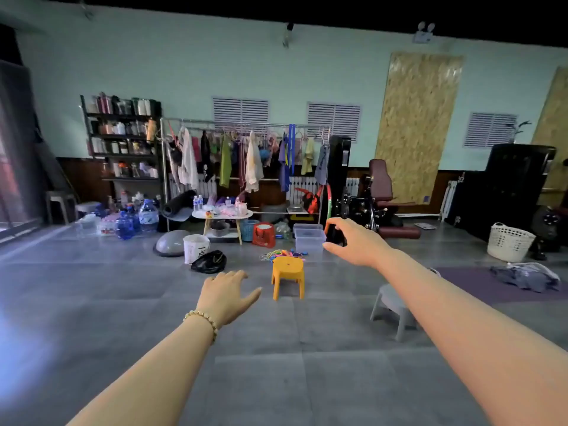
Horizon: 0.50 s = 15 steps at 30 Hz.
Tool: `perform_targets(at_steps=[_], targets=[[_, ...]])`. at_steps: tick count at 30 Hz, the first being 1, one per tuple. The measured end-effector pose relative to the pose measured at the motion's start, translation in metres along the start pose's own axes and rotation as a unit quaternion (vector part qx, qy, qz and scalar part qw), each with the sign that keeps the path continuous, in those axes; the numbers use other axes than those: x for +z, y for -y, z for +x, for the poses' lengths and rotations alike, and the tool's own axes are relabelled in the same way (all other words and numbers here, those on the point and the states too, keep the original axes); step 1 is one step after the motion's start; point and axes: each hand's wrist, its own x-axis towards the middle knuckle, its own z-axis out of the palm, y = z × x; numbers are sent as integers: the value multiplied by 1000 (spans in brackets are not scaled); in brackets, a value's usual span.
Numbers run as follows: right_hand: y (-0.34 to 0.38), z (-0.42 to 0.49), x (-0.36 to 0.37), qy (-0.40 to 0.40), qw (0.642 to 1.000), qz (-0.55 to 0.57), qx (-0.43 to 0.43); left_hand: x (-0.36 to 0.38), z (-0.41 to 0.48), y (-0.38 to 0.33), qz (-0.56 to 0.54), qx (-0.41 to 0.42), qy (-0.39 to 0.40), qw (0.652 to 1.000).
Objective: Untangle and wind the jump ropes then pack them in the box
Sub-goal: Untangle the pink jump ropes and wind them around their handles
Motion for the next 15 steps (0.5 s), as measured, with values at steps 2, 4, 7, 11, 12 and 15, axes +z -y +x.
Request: perform_targets(at_steps=[2,4,7,11,12,15], targets=[[-15,45,9,2,1000,2,3,13,47,7,1,-8,3,1000],[-33,93,23,1,1000,-3,5,26,99,15,2,-11,2,1000],[-62,168,54,-13,1000,-2,4,56,183,24,3,-1,13,1000],[-98,281,97,-27,999,11,12,92,306,48,-3,16,9,1000],[-107,309,106,-25,999,18,20,100,336,55,-1,22,16,1000],[-135,394,129,-43,998,35,39,119,429,78,15,28,30,999]])
